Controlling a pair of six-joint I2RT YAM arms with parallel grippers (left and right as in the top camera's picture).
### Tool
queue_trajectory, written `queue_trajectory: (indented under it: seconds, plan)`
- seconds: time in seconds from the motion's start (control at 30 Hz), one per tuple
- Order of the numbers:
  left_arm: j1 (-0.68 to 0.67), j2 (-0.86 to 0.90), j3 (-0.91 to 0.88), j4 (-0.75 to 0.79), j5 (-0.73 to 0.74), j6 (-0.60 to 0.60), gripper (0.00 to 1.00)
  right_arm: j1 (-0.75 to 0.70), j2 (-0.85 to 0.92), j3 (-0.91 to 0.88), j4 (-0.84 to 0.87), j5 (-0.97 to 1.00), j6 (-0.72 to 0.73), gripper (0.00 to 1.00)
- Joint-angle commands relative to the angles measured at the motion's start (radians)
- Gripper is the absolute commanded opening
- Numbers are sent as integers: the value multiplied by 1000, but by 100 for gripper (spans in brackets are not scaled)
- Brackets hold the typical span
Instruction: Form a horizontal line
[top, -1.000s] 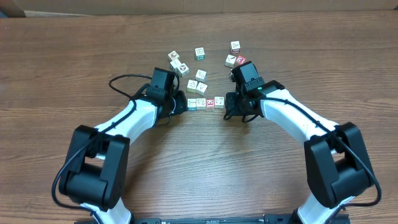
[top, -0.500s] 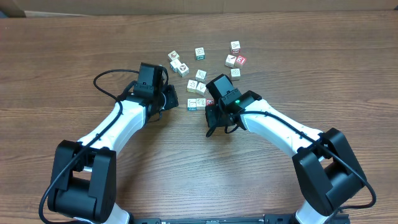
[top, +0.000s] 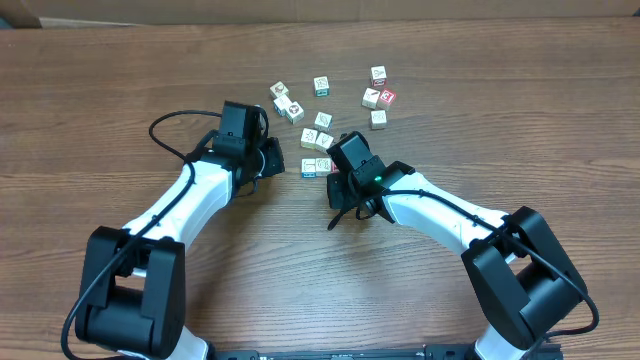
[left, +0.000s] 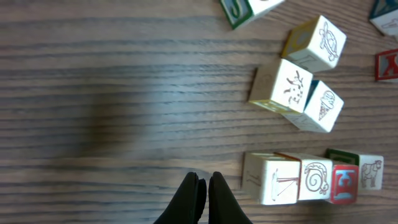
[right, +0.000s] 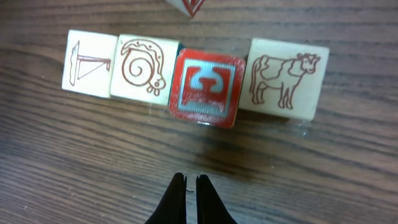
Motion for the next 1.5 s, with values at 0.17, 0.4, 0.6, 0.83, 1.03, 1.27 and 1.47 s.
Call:
queue_trajectory:
  seconds: [0.17, 0.4, 0.6, 0.83, 1.03, 1.27, 1.47]
  plan:
    - [41, -89, 14, -5, -2, 64, 4, 2, -21, -5, 34, 34, 18, 4]
    - [41, -97, 14, -5, -2, 63, 4, 2, 6, -5, 42, 34, 18, 4]
    - [41, -97, 14, -5, -2, 63, 4, 2, 19, -5, 71, 50, 18, 4]
    - [41, -97, 14, -3, -2, 63, 4, 2, 28, -5, 61, 51, 18, 4]
    - [41, -97, 14, -3, -2, 63, 4, 2, 44, -5, 79, 60, 19, 4]
    - [41, -97, 14, -3, -2, 63, 4, 2, 83, -5, 97, 59, 19, 4]
    - [41, -97, 14, -2, -2, 63, 4, 2, 85, -5, 115, 60, 19, 4]
